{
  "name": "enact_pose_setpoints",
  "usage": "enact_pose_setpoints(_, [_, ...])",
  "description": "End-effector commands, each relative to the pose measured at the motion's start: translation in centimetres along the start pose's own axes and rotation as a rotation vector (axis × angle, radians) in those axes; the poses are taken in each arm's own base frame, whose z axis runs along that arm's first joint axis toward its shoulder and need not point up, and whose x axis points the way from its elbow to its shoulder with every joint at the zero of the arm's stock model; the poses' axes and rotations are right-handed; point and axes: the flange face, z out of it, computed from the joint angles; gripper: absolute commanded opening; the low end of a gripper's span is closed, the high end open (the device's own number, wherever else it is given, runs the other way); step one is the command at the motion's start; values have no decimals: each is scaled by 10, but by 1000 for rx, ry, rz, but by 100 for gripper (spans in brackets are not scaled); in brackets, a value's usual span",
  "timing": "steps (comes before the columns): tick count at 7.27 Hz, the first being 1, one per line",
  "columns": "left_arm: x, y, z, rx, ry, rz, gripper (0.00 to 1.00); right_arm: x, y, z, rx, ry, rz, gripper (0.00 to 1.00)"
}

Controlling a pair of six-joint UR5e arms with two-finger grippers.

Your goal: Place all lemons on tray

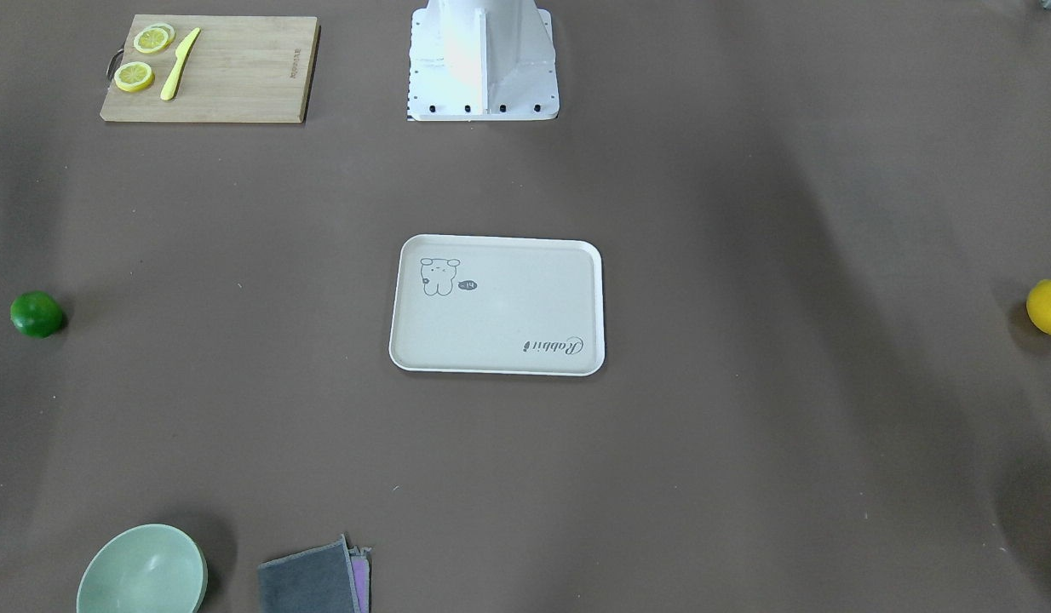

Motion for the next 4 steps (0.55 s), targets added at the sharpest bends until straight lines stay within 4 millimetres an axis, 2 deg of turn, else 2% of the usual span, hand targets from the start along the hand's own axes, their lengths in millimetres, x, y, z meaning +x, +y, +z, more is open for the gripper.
enact_pose_setpoints(1, [-4, 3, 18, -10, -3, 17, 98, -13, -5, 4, -5, -32, -17, 100])
enact_pose_setpoints(2, [-4, 3, 26, -16, -79, 38, 98, -13, -1, 7, 16, -34, -44, 100])
enact_pose_setpoints(4, [-10, 13, 48, -2, -122, 96, 98, -10, 2, 12, 42, -43, -69, 100])
